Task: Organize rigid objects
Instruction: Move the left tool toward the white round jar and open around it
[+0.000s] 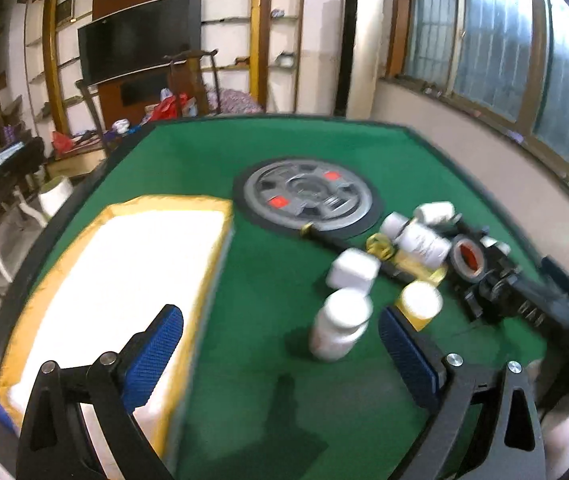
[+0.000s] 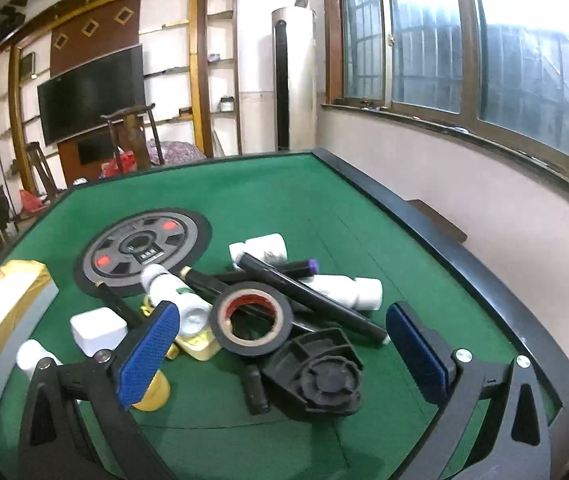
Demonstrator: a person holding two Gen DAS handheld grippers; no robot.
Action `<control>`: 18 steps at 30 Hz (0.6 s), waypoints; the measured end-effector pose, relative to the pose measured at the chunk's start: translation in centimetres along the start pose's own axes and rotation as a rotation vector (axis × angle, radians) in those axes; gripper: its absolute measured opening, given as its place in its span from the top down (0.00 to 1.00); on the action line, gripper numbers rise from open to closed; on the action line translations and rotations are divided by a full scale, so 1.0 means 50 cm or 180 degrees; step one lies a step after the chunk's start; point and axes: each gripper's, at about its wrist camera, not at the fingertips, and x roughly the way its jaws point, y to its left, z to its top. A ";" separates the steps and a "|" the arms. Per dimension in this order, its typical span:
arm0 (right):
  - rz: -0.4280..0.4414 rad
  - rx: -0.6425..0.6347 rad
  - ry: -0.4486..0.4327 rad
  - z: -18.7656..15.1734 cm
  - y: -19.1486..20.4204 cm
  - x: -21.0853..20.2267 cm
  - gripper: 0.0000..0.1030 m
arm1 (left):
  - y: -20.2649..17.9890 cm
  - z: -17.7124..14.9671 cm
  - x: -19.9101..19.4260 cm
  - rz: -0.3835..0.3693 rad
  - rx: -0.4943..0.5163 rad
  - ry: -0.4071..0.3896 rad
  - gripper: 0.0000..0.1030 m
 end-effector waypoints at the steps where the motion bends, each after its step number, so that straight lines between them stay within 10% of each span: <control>1: 0.0012 0.0021 0.0024 0.001 -0.006 0.003 0.00 | 0.007 -0.005 0.001 0.0068 -0.0001 0.0047 0.03; 18: 0.0064 0.0339 0.0169 0.018 -0.103 0.052 0.00 | -0.059 -0.031 0.097 0.0033 0.0159 0.0417 0.03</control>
